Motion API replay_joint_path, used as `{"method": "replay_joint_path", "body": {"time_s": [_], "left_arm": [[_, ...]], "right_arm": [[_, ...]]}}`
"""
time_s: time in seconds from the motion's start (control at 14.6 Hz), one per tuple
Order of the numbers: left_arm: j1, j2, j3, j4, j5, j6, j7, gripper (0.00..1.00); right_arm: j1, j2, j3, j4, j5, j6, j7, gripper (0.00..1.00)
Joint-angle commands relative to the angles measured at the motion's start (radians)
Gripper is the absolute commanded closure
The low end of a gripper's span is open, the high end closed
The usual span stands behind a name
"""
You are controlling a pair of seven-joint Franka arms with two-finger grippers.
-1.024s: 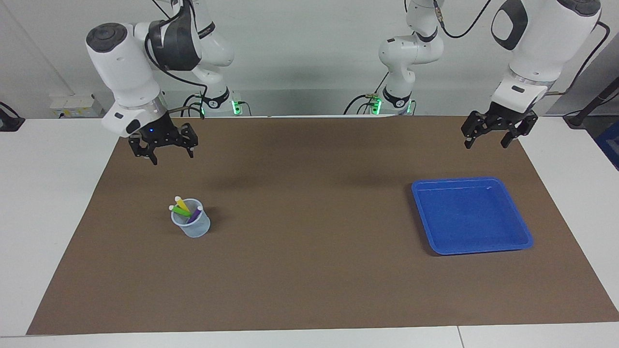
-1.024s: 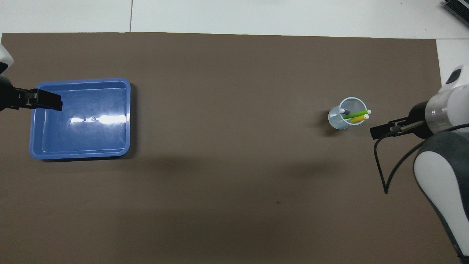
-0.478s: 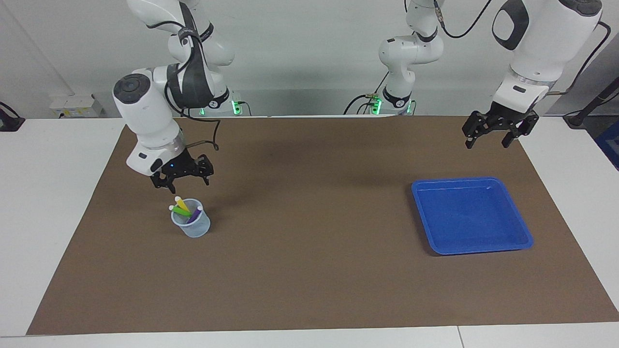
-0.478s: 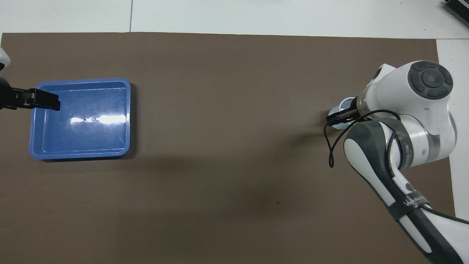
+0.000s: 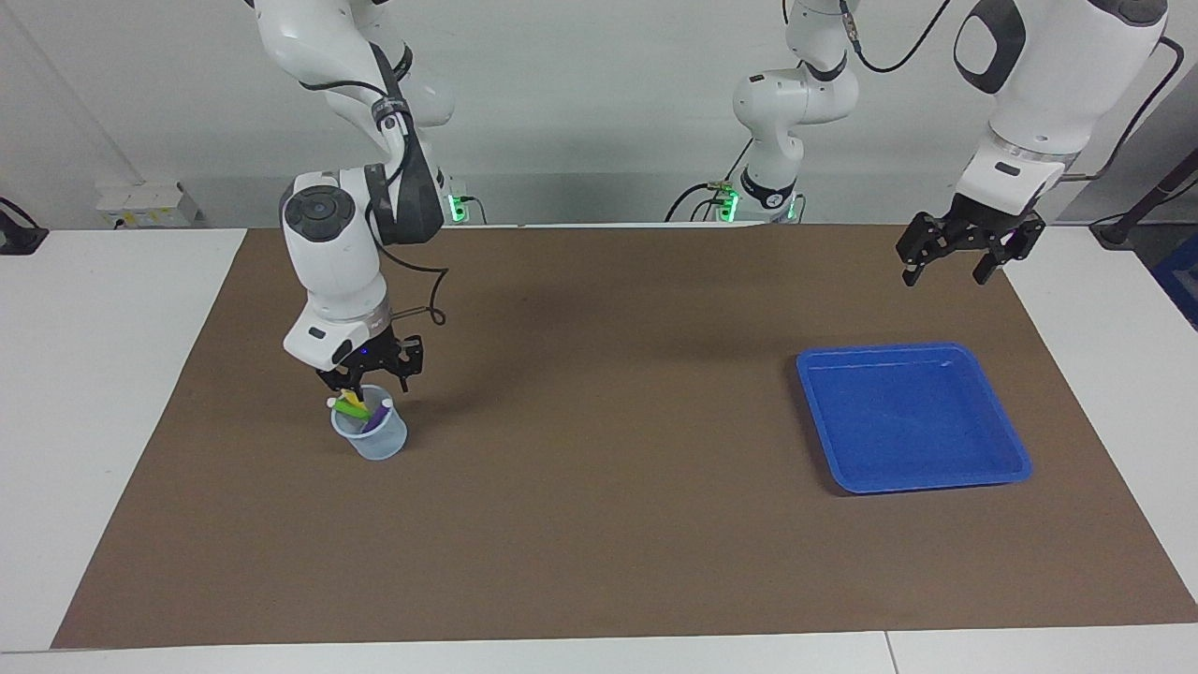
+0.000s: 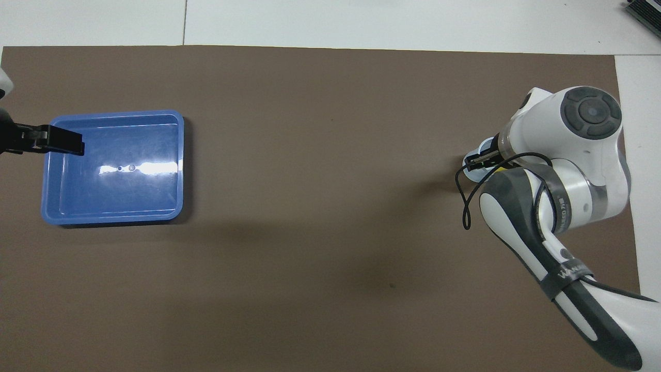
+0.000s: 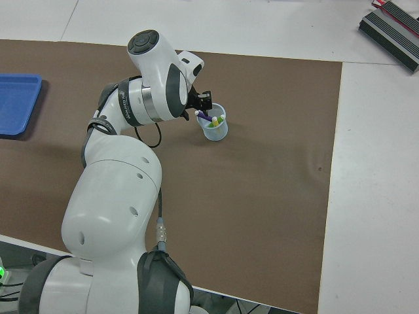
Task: Right arm passes pens to left for tray arrangement
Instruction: 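Reach the right gripper down into the white cup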
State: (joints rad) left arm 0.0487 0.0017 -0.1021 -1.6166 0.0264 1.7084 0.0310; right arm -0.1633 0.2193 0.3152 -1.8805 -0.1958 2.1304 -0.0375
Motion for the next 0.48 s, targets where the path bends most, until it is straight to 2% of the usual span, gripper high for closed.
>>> {"method": "replay_joint_path", "body": {"time_s": [0.0, 0.27, 0.41], "left_arm": [[0.0, -0.023, -0.002, -0.023, 0.015, 0.007, 0.01, 0.0], [0.016, -0.023, 0.002, -0.02, 0.015, -0.004, 0.017, 0.0], [0.017, -0.026, 0.004, -0.023, 0.015, -0.01, 0.017, 0.0]], "right_arm": [[0.002, 0.031, 0.007, 0.031, -0.034, 0.022, 0.031, 0.39], [0.004, 0.049, 0.007, 0.029, -0.056, 0.035, 0.05, 0.48], [0.007, 0.054, 0.007, 0.029, -0.056, 0.037, 0.054, 0.5]]}}
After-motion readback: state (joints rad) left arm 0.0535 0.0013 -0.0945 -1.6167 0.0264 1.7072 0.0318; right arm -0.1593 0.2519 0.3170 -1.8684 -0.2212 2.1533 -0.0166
